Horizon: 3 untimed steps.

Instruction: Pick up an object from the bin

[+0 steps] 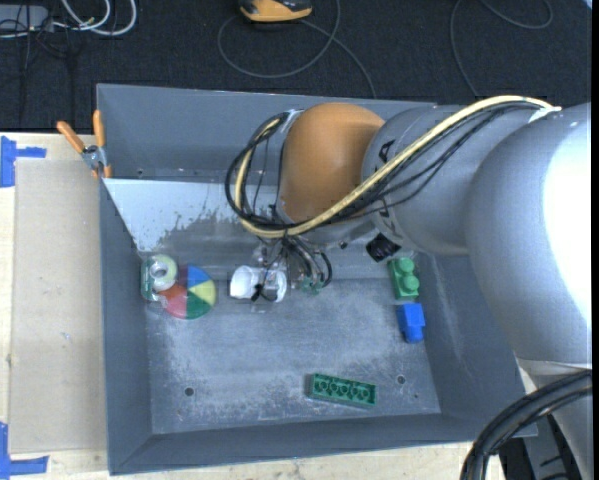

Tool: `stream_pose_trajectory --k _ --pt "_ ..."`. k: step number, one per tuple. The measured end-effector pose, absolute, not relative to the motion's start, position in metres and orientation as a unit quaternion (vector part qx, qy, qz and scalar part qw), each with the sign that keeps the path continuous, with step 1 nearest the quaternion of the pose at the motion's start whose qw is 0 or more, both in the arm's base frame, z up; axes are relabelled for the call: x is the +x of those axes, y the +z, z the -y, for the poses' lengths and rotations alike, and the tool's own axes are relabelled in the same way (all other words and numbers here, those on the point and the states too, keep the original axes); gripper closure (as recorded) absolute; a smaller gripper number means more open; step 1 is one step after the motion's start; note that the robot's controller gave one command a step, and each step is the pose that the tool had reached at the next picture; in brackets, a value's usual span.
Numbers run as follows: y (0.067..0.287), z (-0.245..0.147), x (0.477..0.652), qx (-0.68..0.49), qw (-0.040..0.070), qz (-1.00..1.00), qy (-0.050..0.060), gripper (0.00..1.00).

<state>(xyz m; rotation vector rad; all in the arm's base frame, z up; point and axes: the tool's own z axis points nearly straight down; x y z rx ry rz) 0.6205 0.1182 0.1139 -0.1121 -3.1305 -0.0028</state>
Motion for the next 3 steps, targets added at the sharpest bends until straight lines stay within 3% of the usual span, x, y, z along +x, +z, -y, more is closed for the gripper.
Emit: stream_pose_trajectory --k 3 --pt "0.168 -0.119 0.623 -0.036 0.000 0.999 -0.002 1.00"
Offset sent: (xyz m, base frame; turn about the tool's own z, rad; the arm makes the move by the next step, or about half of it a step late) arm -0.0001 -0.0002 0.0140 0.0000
